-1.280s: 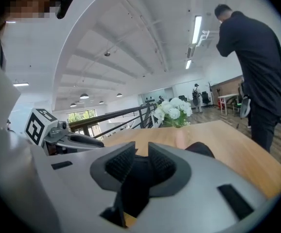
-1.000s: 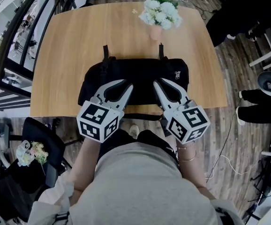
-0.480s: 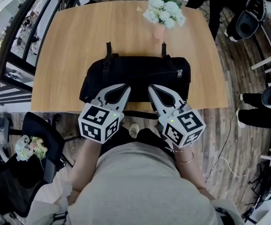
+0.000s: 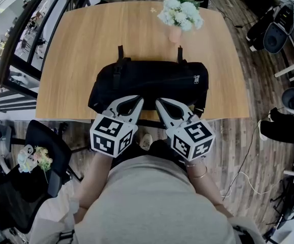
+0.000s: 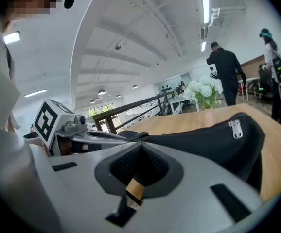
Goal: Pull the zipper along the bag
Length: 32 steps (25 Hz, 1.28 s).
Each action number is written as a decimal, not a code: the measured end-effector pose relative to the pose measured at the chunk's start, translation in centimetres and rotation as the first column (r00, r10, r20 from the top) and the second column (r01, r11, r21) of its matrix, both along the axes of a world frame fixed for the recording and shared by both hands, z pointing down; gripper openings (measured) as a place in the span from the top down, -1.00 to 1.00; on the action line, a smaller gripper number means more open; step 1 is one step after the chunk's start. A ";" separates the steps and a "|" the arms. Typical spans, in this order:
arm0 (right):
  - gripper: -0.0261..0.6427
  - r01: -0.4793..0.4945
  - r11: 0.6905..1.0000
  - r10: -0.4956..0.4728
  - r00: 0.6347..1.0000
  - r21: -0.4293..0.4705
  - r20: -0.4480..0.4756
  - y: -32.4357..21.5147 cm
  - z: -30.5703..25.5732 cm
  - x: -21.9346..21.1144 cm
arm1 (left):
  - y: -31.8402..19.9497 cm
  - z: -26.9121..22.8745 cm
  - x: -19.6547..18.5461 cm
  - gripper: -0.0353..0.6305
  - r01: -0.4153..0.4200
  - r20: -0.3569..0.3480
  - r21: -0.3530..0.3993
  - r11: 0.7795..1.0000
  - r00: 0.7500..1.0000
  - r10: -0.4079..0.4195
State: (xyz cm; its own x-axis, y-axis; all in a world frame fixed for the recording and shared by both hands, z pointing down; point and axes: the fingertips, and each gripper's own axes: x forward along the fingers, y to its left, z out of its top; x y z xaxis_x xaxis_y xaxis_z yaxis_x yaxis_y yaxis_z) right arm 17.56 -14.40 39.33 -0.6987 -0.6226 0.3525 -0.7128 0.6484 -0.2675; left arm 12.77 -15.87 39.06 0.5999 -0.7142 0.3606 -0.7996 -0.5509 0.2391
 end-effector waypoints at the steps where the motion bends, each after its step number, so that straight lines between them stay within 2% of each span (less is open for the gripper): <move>1: 0.90 0.001 1.000 -0.001 1.000 0.000 -0.002 0.0 0.1 -0.1 | 0.0 0.1 0.0 0.79 0.004 0.001 -0.003 1.000 1.000 -0.004; 9: 0.90 0.007 1.000 -0.007 1.000 0.019 0.003 -0.1 0.0 0.1 | 0.3 0.2 0.5 0.80 0.012 0.015 -0.006 1.000 1.000 -0.012; 32: 0.90 0.036 0.999 -0.035 0.999 -0.025 0.027 0.2 1.1 0.5 | 0.6 0.9 0.5 0.80 0.021 0.008 -0.044 0.999 1.000 -0.020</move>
State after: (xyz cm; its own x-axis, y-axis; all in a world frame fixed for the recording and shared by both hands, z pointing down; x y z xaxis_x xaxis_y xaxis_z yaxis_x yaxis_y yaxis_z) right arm 18.05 -14.16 40.46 -0.7295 -0.5883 0.3490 -0.6818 0.6662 -0.3021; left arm 13.28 -15.25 39.94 0.5823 -0.7097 0.3965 -0.8126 -0.5236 0.2562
